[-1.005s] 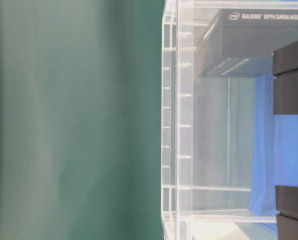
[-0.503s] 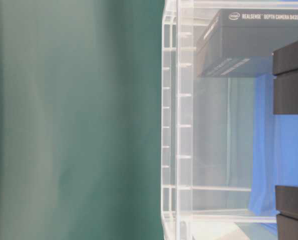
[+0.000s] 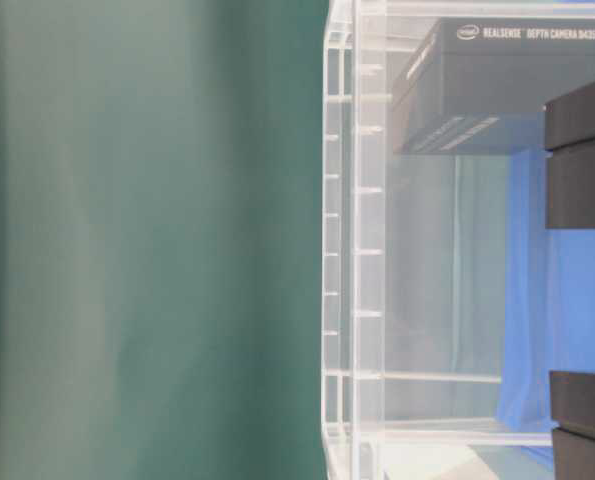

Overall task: Take the box out of the case with the right arm.
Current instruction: 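Move the right gripper over the right black box in the bin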

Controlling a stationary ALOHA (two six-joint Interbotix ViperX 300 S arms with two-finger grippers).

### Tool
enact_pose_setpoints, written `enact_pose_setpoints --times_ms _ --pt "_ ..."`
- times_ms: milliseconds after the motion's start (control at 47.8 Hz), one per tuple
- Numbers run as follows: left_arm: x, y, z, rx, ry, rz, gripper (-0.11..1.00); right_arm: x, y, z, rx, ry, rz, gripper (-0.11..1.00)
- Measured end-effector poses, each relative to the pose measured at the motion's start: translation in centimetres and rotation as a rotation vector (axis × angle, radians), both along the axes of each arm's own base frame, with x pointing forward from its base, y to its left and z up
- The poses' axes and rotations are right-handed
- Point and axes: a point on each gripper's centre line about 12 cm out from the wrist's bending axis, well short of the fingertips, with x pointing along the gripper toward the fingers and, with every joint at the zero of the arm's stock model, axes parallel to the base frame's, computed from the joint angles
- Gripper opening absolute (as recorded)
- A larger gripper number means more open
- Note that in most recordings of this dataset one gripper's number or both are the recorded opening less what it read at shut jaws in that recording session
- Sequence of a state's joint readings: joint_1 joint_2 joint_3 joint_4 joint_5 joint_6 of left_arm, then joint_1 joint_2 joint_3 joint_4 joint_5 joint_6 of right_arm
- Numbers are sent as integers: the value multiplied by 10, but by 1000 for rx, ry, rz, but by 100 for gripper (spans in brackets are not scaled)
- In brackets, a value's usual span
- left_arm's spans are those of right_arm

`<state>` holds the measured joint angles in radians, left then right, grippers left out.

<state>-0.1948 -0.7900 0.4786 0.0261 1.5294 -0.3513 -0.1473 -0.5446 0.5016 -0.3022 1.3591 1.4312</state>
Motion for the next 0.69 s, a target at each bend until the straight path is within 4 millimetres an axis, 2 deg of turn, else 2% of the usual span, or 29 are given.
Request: enact_pose_setpoints --times_ms 126,272,691 --pt "1 0 0 -4 -7 2 0 6 1 -3 20 0 -16 90" --pt "3 -1 1 -6 -24 2 0 24 -1 -4 27 -4 -12 88" --pt "4 0 1 -7 -32 2 0 100 -2 -7 39 -4 24 88"
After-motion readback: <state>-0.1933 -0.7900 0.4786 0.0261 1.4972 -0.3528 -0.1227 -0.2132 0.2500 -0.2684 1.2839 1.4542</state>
